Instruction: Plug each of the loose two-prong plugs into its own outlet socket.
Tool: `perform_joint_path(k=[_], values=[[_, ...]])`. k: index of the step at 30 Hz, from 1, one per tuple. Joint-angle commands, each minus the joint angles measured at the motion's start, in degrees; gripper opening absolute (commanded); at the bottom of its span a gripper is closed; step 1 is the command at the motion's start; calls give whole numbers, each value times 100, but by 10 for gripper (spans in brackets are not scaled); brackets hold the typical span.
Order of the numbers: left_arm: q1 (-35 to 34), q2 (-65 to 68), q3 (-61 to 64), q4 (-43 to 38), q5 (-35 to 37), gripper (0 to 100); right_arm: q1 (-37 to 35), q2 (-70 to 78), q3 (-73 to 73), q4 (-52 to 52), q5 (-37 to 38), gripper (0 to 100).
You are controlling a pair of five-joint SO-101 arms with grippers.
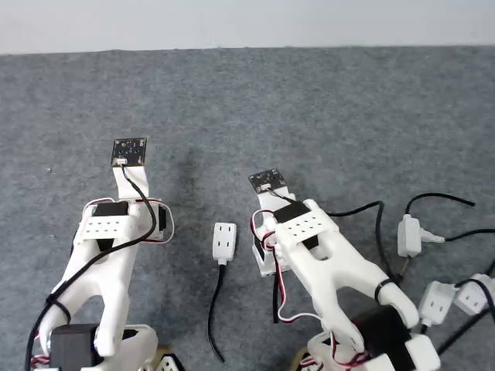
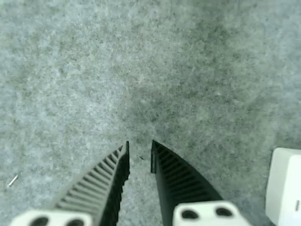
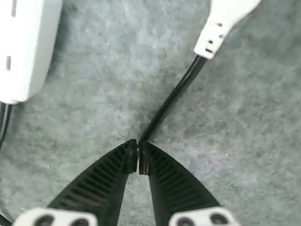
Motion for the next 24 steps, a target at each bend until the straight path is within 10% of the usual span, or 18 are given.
perform_joint_path(k=[1, 24], values=[[-53, -18, -224, -97, -26, 73, -4, 119, -70, -84, -114, 58], [-35, -18, -215, -97, -26, 73, -259, 796, -325, 4, 0, 17]])
